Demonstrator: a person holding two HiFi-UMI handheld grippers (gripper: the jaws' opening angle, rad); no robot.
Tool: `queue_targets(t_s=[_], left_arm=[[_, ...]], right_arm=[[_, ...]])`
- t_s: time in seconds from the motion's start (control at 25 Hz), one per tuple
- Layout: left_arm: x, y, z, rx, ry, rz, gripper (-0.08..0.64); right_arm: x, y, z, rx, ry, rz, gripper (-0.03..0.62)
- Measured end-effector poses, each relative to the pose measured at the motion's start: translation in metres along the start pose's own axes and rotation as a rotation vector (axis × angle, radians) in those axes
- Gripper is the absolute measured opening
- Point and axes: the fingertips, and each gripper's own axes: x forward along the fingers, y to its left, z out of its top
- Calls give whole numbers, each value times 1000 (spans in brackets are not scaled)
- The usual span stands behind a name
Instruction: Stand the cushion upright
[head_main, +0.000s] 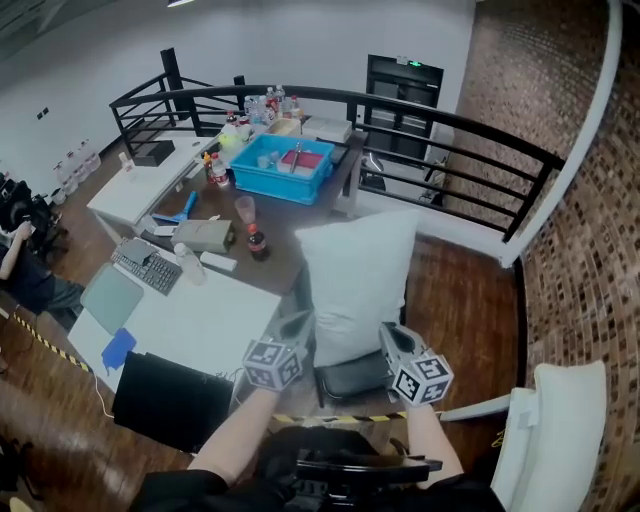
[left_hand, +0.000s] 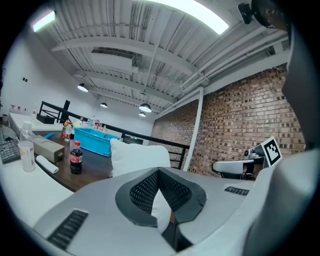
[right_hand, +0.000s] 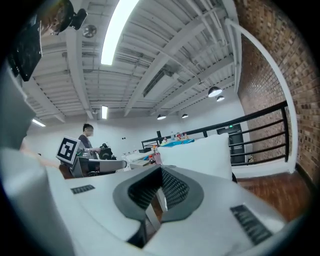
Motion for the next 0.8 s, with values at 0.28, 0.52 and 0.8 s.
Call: queue_targets(t_s=[0.28,0.52,0.8], left_arm=[[-51,-65,29,130,-118,16,9],[-68,-103,24,123,-199,14,9],[-101,-112,25,124,-247,43,9]], right_arm=[[-96,-12,11,-51,-47,-24,2],[-144,-30,17,-76,-85,-47,1],[-170,-35,3,-58,-112,-58,0]])
